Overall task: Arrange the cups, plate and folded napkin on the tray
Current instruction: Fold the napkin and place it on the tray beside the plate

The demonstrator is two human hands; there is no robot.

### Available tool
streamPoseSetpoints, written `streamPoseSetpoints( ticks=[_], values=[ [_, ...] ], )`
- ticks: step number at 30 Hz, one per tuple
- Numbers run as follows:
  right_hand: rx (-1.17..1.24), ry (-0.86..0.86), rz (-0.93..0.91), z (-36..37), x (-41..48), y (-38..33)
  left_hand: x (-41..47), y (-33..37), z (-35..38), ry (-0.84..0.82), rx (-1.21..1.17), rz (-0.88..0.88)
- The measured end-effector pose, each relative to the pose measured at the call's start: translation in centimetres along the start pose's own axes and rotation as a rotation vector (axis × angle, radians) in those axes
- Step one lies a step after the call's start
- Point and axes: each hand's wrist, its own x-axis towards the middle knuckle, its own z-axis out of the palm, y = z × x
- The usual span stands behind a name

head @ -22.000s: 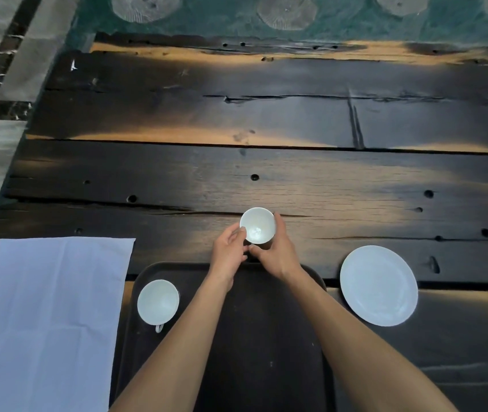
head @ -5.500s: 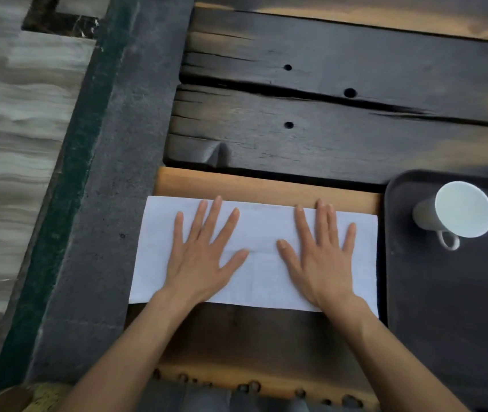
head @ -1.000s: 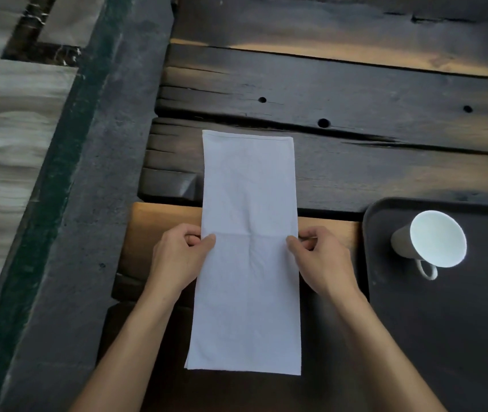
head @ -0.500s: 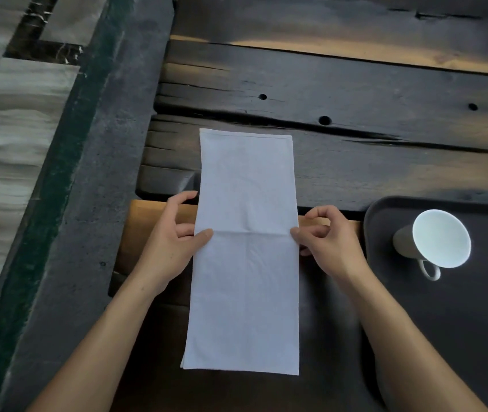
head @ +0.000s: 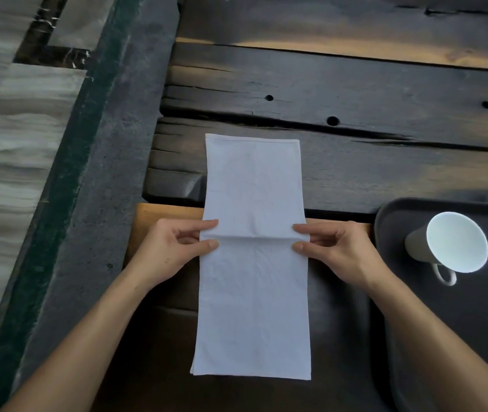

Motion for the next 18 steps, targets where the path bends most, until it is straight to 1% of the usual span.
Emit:
streamPoseSetpoints(
  ticks=[5, 8, 12, 14, 16, 18],
  values=[
    [-0.153, 0.004, -0.083, -0.4, -0.5, -0.8, -0.1, 0.3, -0.8, 0.016, 0.064, 0.016],
    [-0.248, 0.026, -0.125, -0.4, -0.9, -1.3, -0.5, 0.8, -0.8, 0.041, 0.154, 0.041],
    [-0.331, 0.082, -0.181, -1.0, -1.4, -2.5, -1.3, 2.1, -0.8, 0.118, 0.273, 0.15],
    [-0.361, 0.103, -0.223, -1.5, -1.6, -3.5, -1.7, 3.3, -1.0, 0.156, 0.338, 0.233],
    [-0.378, 0.106, -0.255, -2.1, -2.0, -5.0, -2.4, 4.8, -1.3, 0.176, 0.36, 0.317],
    [-0.397, 0.107, -0.266, -2.9, -2.4, -7.0, -3.3, 6.8, -1.8, 0.198, 0.38, 0.36]
  ],
)
